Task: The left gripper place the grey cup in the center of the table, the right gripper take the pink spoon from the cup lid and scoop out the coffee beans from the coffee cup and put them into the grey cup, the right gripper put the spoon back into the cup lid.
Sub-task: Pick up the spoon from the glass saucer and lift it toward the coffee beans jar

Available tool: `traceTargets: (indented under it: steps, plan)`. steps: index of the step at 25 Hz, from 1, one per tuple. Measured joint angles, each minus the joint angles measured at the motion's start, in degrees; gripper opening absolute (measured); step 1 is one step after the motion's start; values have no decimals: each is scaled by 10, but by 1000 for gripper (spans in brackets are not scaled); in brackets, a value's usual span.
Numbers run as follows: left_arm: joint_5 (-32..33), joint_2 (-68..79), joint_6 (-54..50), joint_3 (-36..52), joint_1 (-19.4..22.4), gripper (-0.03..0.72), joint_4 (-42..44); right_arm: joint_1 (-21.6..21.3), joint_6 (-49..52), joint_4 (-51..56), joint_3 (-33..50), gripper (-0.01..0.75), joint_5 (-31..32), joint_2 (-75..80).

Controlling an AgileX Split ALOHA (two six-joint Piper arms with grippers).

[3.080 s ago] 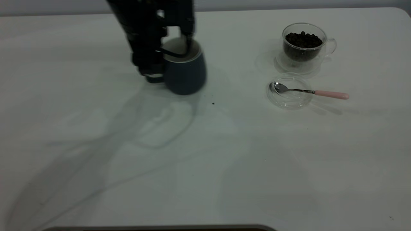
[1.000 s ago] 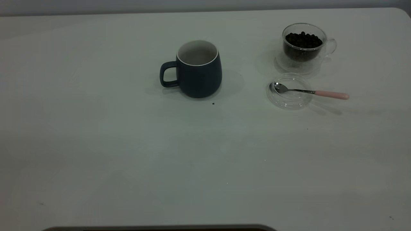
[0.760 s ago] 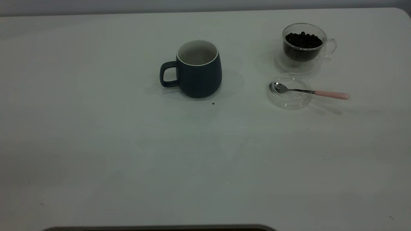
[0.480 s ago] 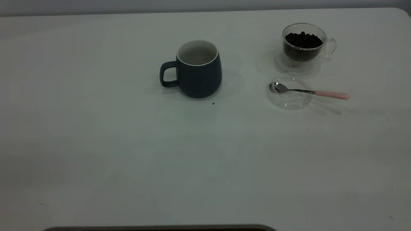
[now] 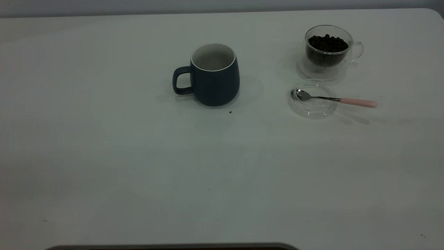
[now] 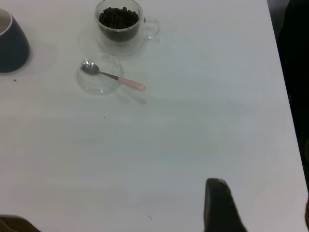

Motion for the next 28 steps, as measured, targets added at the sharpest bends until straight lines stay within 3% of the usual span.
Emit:
traceTargets:
  steps: [5,12,28]
  plan:
    - [0,-1,0,0,91,569,0,0,0,0,0,450,0,0]
    - [0,-1,0,0,176,569,0,0,0,0,0,450,0,0]
    - [0,-65,1,0,187,569,-1,0,0,0,0,450,0,0]
